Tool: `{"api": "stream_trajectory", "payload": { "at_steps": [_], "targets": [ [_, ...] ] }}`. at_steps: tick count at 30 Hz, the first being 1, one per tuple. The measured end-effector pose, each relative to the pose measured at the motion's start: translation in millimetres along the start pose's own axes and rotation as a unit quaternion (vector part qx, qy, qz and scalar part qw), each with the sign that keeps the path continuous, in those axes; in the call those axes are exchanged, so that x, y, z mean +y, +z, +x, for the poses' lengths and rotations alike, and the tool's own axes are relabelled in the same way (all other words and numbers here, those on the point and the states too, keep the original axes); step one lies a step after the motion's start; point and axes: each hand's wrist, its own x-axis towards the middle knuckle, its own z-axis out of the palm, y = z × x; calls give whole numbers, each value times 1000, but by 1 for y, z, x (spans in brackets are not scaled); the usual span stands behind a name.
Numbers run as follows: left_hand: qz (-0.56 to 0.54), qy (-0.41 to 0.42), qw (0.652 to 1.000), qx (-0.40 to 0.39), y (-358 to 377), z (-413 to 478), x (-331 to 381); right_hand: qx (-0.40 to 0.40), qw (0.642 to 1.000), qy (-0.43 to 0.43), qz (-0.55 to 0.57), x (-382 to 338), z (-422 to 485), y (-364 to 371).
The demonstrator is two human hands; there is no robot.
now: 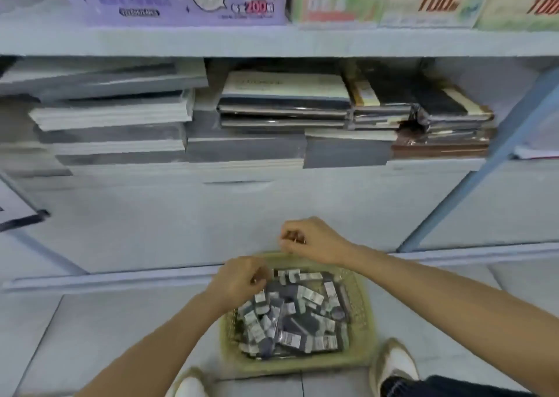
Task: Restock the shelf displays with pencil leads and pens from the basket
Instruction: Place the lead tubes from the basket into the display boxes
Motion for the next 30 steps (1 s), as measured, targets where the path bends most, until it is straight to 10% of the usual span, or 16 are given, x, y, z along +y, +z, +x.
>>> {"api": "stream_trajectory", "payload": {
  "at_steps": [7, 15, 21, 30],
  "targets": [
    [70, -161, 981, -80, 119, -14, -35, -243, 948, 193, -71, 109, -42, 131],
    [149, -190, 970, -28, 144, -2, -44, -194, 944, 254, -80, 130, -50, 176],
    [-104, -211, 970, 62, 141, 0, -49, -192, 947, 252, -55, 138, -52, 180],
    [-448, -258, 853, 65, 125, -1, -40, -161, 956, 228, 92, 144, -44, 136]
  ]
}}
